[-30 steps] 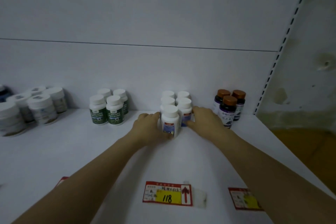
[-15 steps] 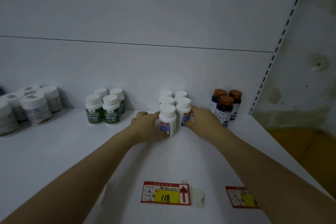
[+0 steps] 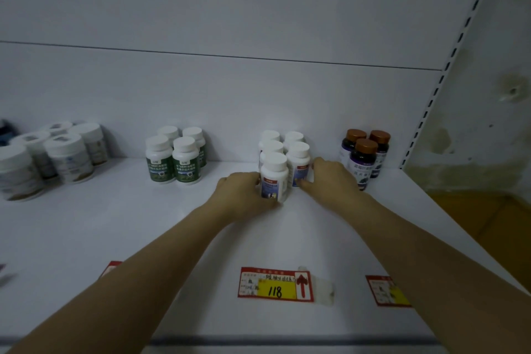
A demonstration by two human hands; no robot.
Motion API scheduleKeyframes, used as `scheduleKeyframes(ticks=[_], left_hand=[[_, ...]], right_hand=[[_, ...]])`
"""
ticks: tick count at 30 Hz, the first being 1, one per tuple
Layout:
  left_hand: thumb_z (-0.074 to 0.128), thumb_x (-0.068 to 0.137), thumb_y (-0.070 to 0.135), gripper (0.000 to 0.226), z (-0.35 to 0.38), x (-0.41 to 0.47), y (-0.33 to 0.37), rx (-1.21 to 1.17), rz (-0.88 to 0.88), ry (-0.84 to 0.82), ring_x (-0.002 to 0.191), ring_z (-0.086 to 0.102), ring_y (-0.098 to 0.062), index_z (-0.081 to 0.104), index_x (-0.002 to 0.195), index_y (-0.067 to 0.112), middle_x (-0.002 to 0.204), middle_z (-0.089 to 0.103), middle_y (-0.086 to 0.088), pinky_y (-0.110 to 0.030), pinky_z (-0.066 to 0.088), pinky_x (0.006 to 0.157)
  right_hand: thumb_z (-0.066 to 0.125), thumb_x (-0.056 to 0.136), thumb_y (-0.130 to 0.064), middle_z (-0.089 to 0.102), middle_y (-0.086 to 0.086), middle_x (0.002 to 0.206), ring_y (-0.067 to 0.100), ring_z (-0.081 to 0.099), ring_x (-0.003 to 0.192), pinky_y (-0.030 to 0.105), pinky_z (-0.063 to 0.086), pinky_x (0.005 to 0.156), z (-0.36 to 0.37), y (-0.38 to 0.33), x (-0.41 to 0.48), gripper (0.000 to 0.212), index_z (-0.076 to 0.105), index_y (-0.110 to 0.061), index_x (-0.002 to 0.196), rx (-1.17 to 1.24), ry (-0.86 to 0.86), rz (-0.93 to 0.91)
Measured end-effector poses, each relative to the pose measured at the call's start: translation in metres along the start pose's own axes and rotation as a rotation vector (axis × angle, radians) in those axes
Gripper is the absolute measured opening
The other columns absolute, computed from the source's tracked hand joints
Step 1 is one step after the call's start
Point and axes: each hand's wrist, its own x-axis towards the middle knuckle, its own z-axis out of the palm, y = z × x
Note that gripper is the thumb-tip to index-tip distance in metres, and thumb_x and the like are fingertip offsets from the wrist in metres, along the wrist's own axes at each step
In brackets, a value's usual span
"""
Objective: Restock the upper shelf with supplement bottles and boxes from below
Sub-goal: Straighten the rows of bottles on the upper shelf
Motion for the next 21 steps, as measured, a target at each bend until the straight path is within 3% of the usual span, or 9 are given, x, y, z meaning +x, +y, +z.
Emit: scheduleKeyframes(ticks=[7, 16, 21], left_hand=[[0.072, 0.077, 0.04, 0.051, 0.003, -0.005, 0.003, -0.155, -0.023, 0.077, 0.104, 0.063, -0.022, 0.056, 0.121, 0.02, 0.119, 0.066, -0.002, -0.04, 0.049, 0.096], [0.067, 0.077, 0.052, 0.055, 0.003, -0.007, 0.009, -0.011, -0.092, 0.093, 0.101, 0.061, -0.023, 0.053, 0.117, 0.017, 0.117, 0.064, -0.005, -0.036, 0.05, 0.089], [0.066, 0.079, 0.052, 0.053, -0.003, -0.021, 0.014, 0.218, -0.12, 0.021, 0.09, 0.056, -0.019, 0.048, 0.114, 0.016, 0.105, 0.059, -0.003, -0.029, 0.043, 0.074]], right_hand=[[0.055, 0.089, -0.037, 0.064, 0.006, 0.108, 0.025, 0.061, 0.099, 0.03, 0.048, 0.076, -0.001, -0.007, -0.025, 0.031, 0.057, -0.016, 0.111, -0.056, -0.051, -0.101], [0.049, 0.094, -0.038, 0.058, 0.01, 0.124, 0.027, 0.055, 0.112, 0.034, 0.047, 0.089, -0.019, 0.006, -0.041, 0.042, 0.052, -0.011, 0.126, -0.191, -0.107, 0.016], [0.051, 0.093, -0.037, 0.059, 0.01, 0.121, 0.027, 0.055, 0.109, 0.034, 0.047, 0.086, -0.025, 0.027, -0.061, 0.04, 0.055, -0.009, 0.122, -0.21, -0.102, 0.1]])
